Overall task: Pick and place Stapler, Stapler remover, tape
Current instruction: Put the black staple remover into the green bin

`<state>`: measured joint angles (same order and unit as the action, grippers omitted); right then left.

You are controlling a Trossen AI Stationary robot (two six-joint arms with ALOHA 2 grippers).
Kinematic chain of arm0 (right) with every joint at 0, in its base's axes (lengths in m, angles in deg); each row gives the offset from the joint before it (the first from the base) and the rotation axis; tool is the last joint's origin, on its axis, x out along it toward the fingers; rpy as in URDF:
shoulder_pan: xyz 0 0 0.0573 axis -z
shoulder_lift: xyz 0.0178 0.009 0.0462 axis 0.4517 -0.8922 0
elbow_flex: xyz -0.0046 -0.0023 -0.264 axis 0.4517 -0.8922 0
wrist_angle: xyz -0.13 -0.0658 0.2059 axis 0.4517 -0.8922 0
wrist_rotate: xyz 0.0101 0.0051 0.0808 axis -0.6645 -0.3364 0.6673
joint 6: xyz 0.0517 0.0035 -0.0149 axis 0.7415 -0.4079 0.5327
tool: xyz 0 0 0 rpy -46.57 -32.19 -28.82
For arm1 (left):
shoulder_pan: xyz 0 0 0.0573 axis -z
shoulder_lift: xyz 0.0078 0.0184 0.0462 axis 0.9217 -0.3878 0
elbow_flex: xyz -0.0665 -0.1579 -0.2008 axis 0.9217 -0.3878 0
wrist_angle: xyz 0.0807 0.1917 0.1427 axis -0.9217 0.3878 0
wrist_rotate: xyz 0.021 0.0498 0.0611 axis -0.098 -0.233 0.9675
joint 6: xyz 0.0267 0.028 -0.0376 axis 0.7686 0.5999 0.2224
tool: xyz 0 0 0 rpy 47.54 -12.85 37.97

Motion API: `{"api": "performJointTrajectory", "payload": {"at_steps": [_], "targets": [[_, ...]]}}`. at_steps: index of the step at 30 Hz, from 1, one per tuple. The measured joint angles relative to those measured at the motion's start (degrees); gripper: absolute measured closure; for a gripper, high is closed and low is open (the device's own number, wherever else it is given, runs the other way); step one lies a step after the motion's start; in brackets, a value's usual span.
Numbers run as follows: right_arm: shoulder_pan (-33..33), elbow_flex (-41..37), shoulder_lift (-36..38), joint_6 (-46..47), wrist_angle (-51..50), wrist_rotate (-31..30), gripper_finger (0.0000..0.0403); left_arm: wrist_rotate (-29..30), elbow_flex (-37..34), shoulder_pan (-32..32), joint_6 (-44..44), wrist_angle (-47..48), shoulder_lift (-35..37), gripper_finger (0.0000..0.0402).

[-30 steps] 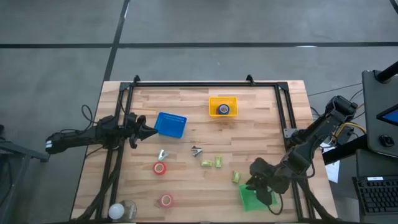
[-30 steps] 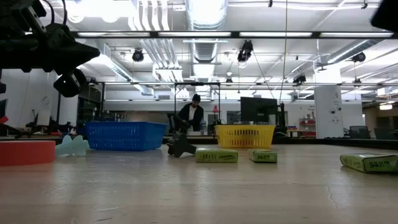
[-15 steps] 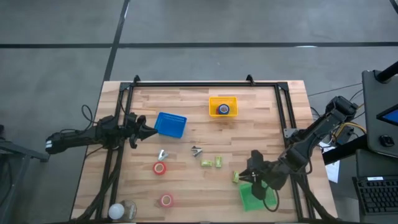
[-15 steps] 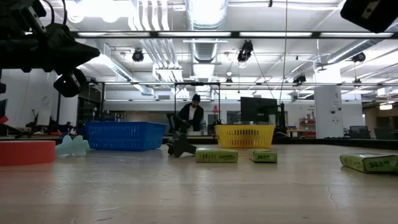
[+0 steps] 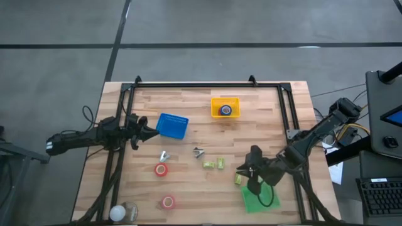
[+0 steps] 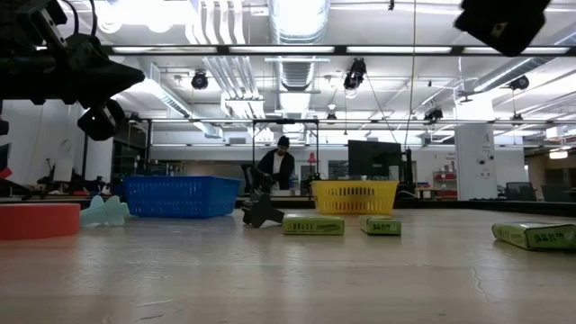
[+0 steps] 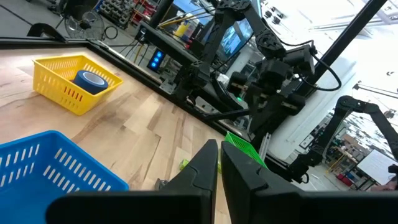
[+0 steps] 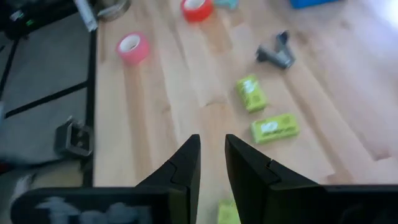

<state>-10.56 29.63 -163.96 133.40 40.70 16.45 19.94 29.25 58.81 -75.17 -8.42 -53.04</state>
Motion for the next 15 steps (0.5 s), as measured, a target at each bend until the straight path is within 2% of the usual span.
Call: {"api": "performJointTrajectory", "payload": {"at_steps": [3, 8, 15], "targets": [[1.81, 0.0, 0.0, -0.38, 1.14, -2.18, 0.0342, -0.01, 0.0, 0.0, 0.0, 0.0, 0.0, 0.0378], [5.62, -0.02, -0.37, -3.45, 4.04, -2.13, 0.0344, 0.0, -0.01, 0.01, 0.02, 0.0, 0.0, 0.0378], [10.73, -0.07, -5.49, -12.48, 11.08, 0.76, 0.0313, 0.0, 0.0, -0.01, 0.0, -0.01, -0.02, 0.0378]]}}
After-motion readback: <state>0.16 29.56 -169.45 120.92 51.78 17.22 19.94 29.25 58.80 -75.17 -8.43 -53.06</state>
